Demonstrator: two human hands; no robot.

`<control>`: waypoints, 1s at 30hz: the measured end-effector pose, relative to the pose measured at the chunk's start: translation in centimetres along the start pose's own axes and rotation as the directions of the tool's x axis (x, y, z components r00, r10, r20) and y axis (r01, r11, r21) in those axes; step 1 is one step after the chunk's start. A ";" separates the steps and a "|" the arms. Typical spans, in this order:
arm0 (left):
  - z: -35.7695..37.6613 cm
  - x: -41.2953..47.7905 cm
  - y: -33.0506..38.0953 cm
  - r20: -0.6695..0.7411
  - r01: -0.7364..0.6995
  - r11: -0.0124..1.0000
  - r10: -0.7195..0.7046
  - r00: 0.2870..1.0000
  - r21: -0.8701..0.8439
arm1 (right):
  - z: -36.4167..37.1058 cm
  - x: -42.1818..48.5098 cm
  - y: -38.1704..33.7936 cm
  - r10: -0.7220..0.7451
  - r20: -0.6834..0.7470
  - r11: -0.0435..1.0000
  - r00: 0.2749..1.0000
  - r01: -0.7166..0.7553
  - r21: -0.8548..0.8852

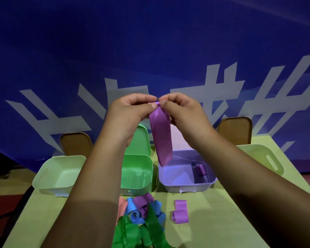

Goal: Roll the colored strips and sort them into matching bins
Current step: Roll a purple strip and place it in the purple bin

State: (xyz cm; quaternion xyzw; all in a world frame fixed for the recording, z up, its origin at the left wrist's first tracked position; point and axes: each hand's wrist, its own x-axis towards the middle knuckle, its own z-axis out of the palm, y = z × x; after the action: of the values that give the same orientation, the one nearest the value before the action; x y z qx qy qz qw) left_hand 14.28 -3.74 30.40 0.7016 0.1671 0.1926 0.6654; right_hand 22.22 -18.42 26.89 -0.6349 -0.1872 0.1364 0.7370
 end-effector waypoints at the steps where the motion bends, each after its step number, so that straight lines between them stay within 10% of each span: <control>1: 0.1 0.0 0.0 0.003 0.003 1.000 -0.003 1.000 -0.015 | 0.0 0.1 0.0 -0.010 0.004 1.000 1.000 0.010 0.000; 30: -1.2 -3.2 0.2 -0.092 0.021 0.993 -0.032 0.995 -0.120 | 1.7 -1.6 -0.1 -0.033 0.026 0.999 0.999 0.033 0.021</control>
State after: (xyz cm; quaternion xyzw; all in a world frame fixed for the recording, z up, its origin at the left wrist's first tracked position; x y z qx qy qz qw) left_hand 10.90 -4.24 30.53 0.6487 0.1956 0.2261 0.6999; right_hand 20.08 -17.67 27.07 -0.6222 -0.2058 0.1343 0.7433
